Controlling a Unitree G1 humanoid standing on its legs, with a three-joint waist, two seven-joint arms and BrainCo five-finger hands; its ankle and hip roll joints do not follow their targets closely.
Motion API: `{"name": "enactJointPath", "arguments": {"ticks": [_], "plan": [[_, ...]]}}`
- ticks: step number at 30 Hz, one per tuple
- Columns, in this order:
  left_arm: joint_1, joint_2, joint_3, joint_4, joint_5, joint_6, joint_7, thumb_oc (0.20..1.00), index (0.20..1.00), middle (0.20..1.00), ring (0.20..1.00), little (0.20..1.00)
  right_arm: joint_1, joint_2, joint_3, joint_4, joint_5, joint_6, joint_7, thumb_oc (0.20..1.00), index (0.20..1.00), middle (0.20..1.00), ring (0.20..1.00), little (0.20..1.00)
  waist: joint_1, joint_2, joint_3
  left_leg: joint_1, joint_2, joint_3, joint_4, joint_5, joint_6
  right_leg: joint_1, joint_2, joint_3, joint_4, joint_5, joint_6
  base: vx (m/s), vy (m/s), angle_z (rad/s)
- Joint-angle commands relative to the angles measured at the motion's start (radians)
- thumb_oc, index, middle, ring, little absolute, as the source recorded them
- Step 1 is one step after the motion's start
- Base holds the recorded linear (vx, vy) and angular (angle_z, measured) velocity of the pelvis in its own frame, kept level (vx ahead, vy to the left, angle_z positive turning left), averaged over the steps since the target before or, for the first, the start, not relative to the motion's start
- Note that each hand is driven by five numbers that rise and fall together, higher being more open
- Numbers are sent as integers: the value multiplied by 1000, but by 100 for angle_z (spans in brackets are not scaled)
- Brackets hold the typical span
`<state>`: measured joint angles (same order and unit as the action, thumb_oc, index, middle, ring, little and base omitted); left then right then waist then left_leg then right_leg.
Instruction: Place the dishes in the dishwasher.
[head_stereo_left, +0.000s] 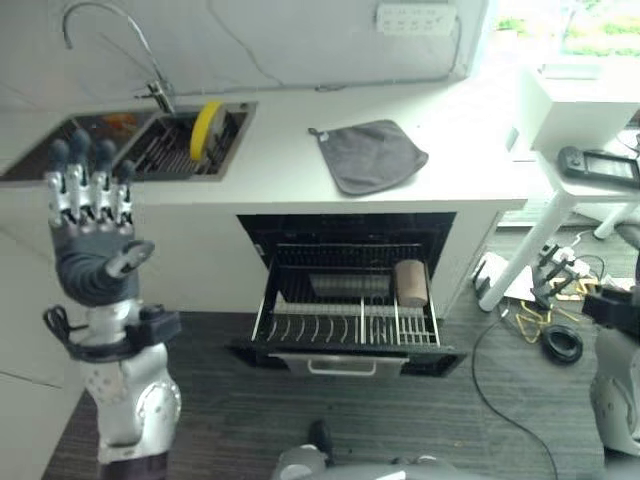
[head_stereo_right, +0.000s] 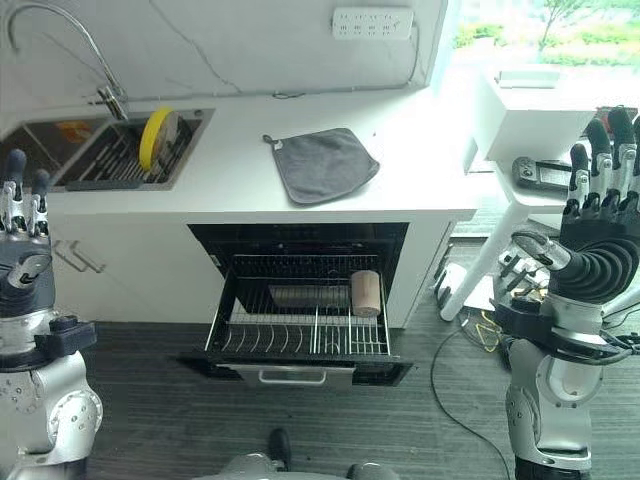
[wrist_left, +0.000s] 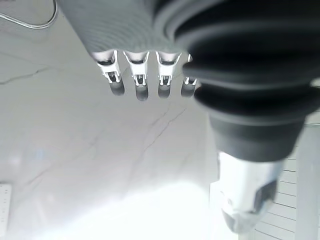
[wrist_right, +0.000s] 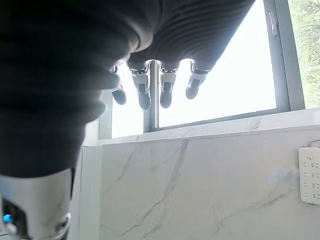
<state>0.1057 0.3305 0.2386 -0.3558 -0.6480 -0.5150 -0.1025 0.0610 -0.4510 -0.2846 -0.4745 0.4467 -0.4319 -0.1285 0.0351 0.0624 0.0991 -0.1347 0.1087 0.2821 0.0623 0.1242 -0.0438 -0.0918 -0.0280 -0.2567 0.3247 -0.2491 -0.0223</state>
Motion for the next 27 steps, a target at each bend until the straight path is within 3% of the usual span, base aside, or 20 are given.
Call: {"name": "enactJointPath", "arguments": {"ticks": [1, 4, 5, 8, 11, 13, 16, 18, 21, 22, 24, 25, 27], "plan": [[-29, 89, 39, -80, 22, -33, -21, 1000, 1000, 1000, 1000, 1000, -53, 5, -34, -61, 38, -20, -6, 1000, 1000, 1000, 1000, 1000, -17, -106, 44, -20, -97, 24, 206, -256, 22, 223, -51, 11, -391, 169, 54, -224, 35, 19], [11, 83, 52, -101, 4, -30, -34, 1000, 1000, 1000, 1000, 1000, -65, -11, -39, -61, 38, 2, 3, 1000, 1000, 1000, 1000, 1000, -25, -110, 50, 22, -48, 1, 270, -303, 23, 197, -70, 17, -373, 186, 52, -185, 209, 0], [16, 88, 60, -100, -29, -34, -43, 1000, 1000, 1000, 1000, 1000, -61, -27, -53, -56, 40, 8, 16, 1000, 1000, 1000, 1000, 1000, -41, -111, 38, 91, 5, -2, 217, -293, 15, 173, -81, 15, -360, 195, 58, -96, 394, 8], [17, 94, 65, -95, -66, -40, -63, 1000, 1000, 1000, 1000, 1000, -52, -47, -86, -50, 35, 31, 26, 1000, 1000, 1000, 1000, 1000, -56, -96, 11, 189, 97, -16, 6, -223, -34, 170, -88, 7, -367, 192, 77, -15, 410, 27], [6, 97, 48, -86, -57, -45, -82, 1000, 1000, 1000, 1000, 1000, -45, -73, -120, -46, 42, 40, 22, 1000, 1000, 1000, 1000, 1000, -61, -82, 2, 230, 133, -13, -105, -153, -73, 180, -104, -8, -378, 196, 96, 3, 554, 27], [-4, 104, 36, -81, -2, -53, -89, 1000, 1000, 1000, 1000, 1000, -46, -79, -141, -47, 38, 40, 21, 1000, 1000, 1000, 1000, 1000, -64, -74, 3, 237, 129, -9, -124, -150, -83, 179, -135, -21, -376, 205, 124, -11, 665, 21], [-9, 119, 59, -84, -56, -13, -105, 1000, 1000, 1000, 1000, 1000, -31, -56, -153, -61, 13, 49, 20, 1000, 1000, 1000, 1000, 1000, -61, -67, 10, 247, 81, -8, -146, -168, -60, 162, -205, -46, -344, 228, 173, 31, 673, 28], [-26, 118, 73, -75, -141, 56, -133, 1000, 1000, 1000, 1000, 1000, -8, -25, -142, -72, -7, 42, 30, 1000, 1000, 1000, 1000, 1000, -49, -74, 16, 251, 29, -42, -147, -188, -31, 153, -255, -54, -310, 259, 178, 75, 605, 37], [-17, 110, 67, -89, -89, 97, -132, 1000, 1000, 1000, 1000, 1000, 22, 13, -109, -98, -34, 52, 44, 1000, 1000, 1000, 1000, 1000, -27, -88, 31, 262, -39, -92, -150, -220, 23, 94, -330, -78, -184, 346, 182, 48, 499, 42], [-18, 110, 68, -92, -97, 106, -128, 1000, 1000, 1000, 1000, 1000, 14, 14, -101, -94, -27, 55, 44, 1000, 1000, 1000, 1000, 1000, -20, -89, 31, 259, -44, -87, -150, -225, 29, 86, -324, -96, -169, 330, 179, -7, 346, 11], [-32, 120, 70, -83, -102, 110, -118, 1000, 1000, 1000, 1000, 1000, -4, 15, -87, -85, -17, 64, 42, 1000, 1000, 1000, 1000, 1000, -23, -85, 32, 253, -51, -88, -150, -230, 41, 75, -252, -94, -140, 271, 167, -15, 271, -13], [-47, 128, 62, -75, -118, 113, -118, 1000, 1000, 1000, 1000, 1000, -9, 9, -81, -78, -20, 72, 29, 1000, 1000, 1000, 1000, 1000, -31, -82, 31, 248, -59, -106, -150, -229, 53, 77, -173, -67, -128, 203, 150, -25, 209, -8], [-64, 127, 37, -68, -119, 110, -133, 1000, 1000, 1000, 1000, 1000, -11, 2, -78, -67, -34, 66, 5, 1000, 1000, 1000, 1000, 1000, -51, -89, 30, 239, -87, -129, -150, -218, 68, 76, -53, -1, -130, 161, 124, -10, 130, -1]]}}
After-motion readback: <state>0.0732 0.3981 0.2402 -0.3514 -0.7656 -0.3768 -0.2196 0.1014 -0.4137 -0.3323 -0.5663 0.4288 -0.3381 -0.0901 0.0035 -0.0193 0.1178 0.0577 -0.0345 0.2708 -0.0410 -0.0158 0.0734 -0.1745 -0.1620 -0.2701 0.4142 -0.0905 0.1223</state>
